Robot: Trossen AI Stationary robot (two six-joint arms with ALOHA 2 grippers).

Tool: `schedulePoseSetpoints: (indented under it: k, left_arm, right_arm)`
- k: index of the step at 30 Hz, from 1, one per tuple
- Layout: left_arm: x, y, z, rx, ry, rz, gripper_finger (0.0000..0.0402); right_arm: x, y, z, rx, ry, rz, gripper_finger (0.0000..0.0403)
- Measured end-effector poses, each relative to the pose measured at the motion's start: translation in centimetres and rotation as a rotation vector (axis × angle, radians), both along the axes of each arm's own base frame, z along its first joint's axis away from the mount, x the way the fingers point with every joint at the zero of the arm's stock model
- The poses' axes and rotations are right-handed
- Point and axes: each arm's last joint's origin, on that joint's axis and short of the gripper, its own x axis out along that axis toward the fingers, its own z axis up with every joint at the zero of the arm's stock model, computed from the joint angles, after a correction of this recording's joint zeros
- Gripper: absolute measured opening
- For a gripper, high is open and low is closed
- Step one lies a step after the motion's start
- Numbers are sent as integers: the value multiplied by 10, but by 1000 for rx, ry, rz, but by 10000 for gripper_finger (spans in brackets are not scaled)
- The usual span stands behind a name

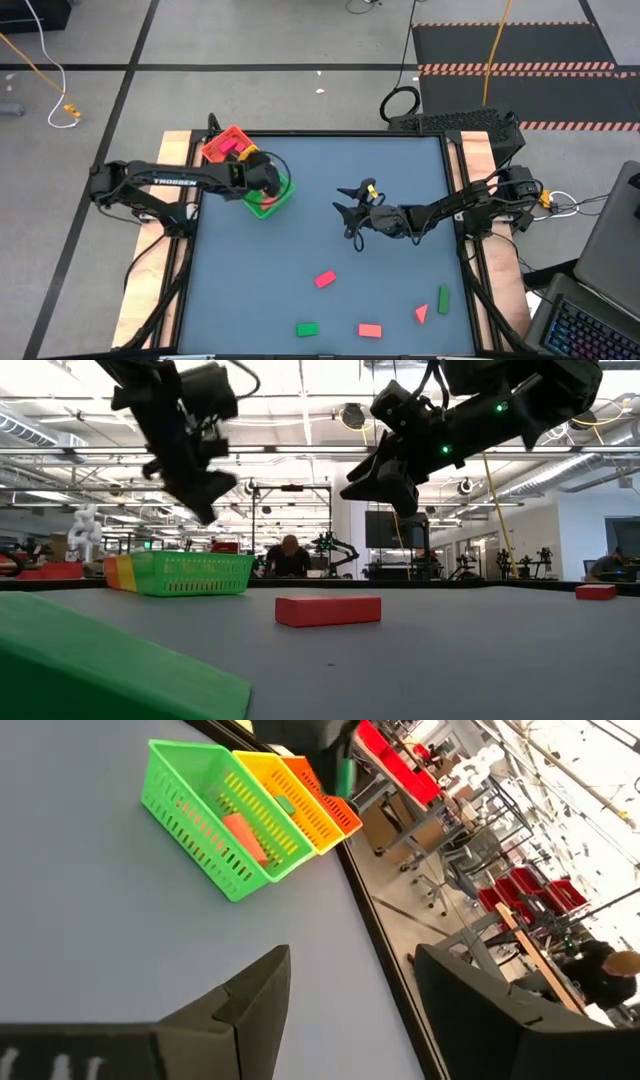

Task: Sort & place blocks by color
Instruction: Put the green block into the yellow basket

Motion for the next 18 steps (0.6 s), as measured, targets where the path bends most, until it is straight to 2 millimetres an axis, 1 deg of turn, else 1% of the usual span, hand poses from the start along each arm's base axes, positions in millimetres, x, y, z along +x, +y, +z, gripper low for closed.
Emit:
schedulePoseSetpoints:
  k: [3, 8, 11, 13, 18]
  left_arm:
    - [-6, 6, -3, -1, 23, 53, 86]
    - [-18, 16, -16, 0, 58, 119, 86]
    - [-25, 21, -24, -32, 58, 162, 90]
    - [-27, 23, -26, -37, 45, 190, 109]
    - [-28, 24, -26, -48, 29, 207, 186]
  right_arm:
    - [0, 0, 0, 0, -1, 0, 210]
    - [0, 0, 0, 1, -1, 0, 210]
    - [0, 0, 0, 1, -1, 0, 210]
    - [0, 0, 0, 1, -1, 0, 210]
    - [0, 0, 0, 0, -1, 0, 210]
